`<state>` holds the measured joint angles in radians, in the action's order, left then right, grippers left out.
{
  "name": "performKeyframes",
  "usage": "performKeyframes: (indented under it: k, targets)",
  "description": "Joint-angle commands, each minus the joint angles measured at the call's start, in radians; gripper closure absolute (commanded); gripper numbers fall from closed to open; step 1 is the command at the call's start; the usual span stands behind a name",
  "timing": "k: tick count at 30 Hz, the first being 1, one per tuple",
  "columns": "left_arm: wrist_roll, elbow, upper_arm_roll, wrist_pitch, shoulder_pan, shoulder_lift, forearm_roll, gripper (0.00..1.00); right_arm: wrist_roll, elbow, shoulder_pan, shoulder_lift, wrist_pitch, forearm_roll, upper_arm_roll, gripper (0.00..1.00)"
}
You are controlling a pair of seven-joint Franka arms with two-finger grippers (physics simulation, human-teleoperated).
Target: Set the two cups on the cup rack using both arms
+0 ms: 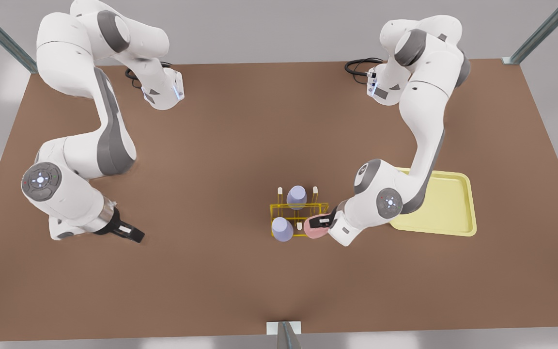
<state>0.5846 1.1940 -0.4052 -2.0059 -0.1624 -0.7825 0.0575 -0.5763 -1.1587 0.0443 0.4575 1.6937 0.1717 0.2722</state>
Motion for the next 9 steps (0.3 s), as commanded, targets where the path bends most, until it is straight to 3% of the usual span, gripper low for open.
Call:
performKeyframes:
  k: [1,2,3,4,6,7,8,9]
  targets:
    - [0.227,-0.001,0.000,-0.020,-0.003,0.000,-0.004,0.00,0.503,-0.015,-0.001,-0.129,-0.361,0.071,0.001,0.00]
    - [0.227,-0.001,0.000,-0.020,-0.003,0.000,-0.004,0.00,0.501,-0.099,-0.026,-0.258,-0.393,0.008,-0.070,0.00]
    - [0.221,-0.001,0.005,-0.001,0.007,0.008,-0.019,0.00,0.492,-0.127,-0.101,-0.276,-0.387,-0.067,-0.168,0.00]
    - [0.181,-0.028,-0.007,0.158,0.092,0.037,-0.076,0.00,0.495,-0.223,-0.109,-0.348,-0.336,-0.078,-0.194,0.00]
    - [-0.170,-0.180,-0.001,0.551,0.227,0.113,-0.186,0.00,0.500,-0.325,-0.103,-0.437,-0.296,-0.067,-0.197,0.00]
    - [-0.270,-0.180,-0.004,0.625,0.250,0.170,-0.260,0.00,0.495,-0.334,-0.103,-0.445,-0.296,-0.064,-0.200,0.00]
    - [-0.350,-0.146,0.017,0.671,0.254,0.258,-0.275,0.00,0.494,-0.338,-0.103,-0.445,-0.295,-0.063,-0.206,0.00]
    - [-0.443,-0.001,0.116,0.661,0.212,0.386,-0.266,0.00,0.494,-0.340,-0.103,-0.445,-0.293,-0.063,-0.208,0.00]
